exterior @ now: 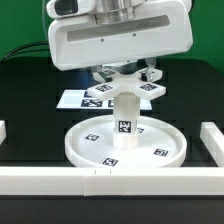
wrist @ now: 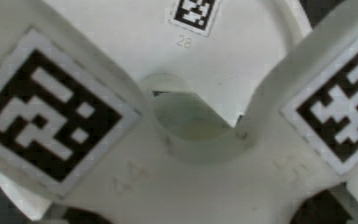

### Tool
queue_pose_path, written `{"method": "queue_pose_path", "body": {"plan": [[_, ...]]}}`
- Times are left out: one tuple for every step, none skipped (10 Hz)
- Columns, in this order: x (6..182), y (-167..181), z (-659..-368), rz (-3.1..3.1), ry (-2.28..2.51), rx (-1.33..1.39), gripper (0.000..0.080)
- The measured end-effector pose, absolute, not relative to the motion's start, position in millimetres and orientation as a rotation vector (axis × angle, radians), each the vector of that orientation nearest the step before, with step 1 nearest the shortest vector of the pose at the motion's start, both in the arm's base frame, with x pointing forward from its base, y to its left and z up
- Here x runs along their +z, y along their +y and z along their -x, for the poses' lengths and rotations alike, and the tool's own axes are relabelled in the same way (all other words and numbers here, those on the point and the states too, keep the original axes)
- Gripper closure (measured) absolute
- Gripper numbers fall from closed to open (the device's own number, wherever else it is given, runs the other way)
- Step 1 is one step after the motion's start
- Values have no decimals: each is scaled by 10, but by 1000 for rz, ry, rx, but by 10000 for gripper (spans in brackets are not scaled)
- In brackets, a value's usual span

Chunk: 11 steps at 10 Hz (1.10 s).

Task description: Assemble round table

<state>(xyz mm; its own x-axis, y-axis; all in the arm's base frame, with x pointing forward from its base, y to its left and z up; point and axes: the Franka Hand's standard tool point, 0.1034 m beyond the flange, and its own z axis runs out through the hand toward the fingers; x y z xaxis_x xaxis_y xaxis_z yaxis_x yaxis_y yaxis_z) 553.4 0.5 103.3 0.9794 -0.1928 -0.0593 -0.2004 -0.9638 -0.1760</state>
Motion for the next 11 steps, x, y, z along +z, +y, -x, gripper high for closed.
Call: {"method": "queue_pose_path", "body": {"plan": [[1032, 8, -5534, 2936, 371, 69, 347], [1032, 11, -5534, 2929, 431, 75, 347], [1031, 13, -5532, 2908, 560, 87, 347], [1027, 15, -5534, 2855, 745, 85, 347], [1026, 18, -5529, 2787, 926, 81, 347], [1027, 17, -5526, 2731, 1067, 75, 347], [1028, 31, -5529, 2653, 1239, 75, 347], [1033, 49, -5539, 2586, 1361, 81, 347], [1036, 83, -5548, 2502, 1512, 96, 347], [1037, 119, -5550, 2436, 1621, 111, 347], [1044, 135, -5574, 2335, 1751, 115, 347]]}}
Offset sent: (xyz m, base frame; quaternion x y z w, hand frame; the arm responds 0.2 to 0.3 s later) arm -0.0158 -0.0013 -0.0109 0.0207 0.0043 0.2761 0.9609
